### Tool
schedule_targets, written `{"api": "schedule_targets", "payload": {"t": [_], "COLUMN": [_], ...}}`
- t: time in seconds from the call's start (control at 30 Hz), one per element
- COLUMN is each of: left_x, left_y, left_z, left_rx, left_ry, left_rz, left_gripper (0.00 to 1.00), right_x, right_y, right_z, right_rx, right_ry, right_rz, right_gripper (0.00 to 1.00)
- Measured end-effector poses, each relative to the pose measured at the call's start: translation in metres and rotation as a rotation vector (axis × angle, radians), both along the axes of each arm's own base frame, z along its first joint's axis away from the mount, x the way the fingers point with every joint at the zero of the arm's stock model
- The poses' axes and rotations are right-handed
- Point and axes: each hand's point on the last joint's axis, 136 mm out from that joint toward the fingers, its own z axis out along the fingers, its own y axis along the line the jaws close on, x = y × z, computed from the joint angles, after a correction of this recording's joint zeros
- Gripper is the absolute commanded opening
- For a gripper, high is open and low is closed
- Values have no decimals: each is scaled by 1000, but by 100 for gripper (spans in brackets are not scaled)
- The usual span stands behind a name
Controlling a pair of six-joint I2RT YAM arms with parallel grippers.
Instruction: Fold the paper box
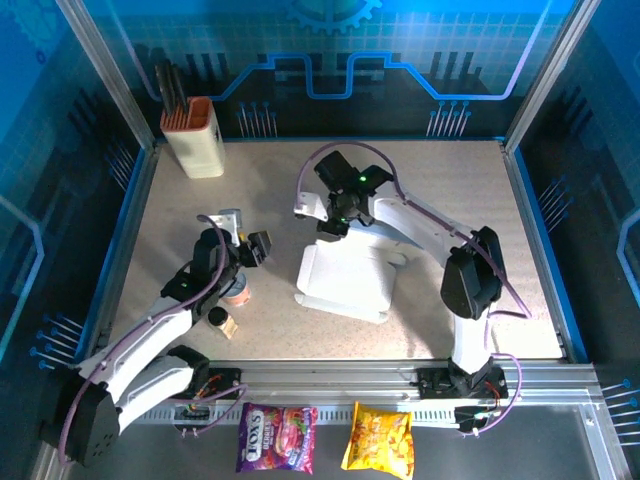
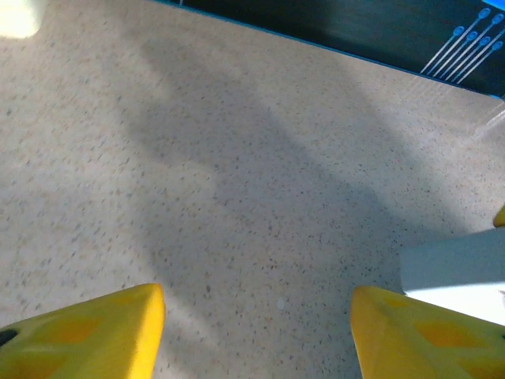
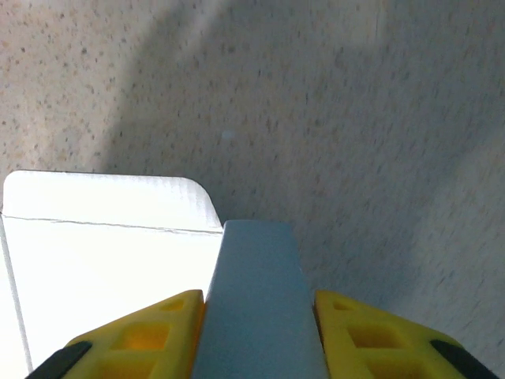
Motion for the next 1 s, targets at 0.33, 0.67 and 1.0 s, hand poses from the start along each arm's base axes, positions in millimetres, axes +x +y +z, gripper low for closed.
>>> {"api": "schedule_targets", "payload": {"t": [0.33, 0.67, 1.0], "left_x": [-21, -29, -29], "left_y": [11, 3, -6], "left_z": [-22, -27, -20], "left_rx": [-94, -119, -135], "left_ry": [210, 305, 334], "left_rz": [18, -30, -70], "left_gripper": [66, 66, 66], "right_x": [4, 16, 16], "right_y": [45, 47, 56], "right_z": [-51, -74, -56], "right_rx": [-110, -191, -121], "right_ry": [43, 55, 66], "right_rz": [129, 94, 46], "right_gripper": [24, 36, 61]}}
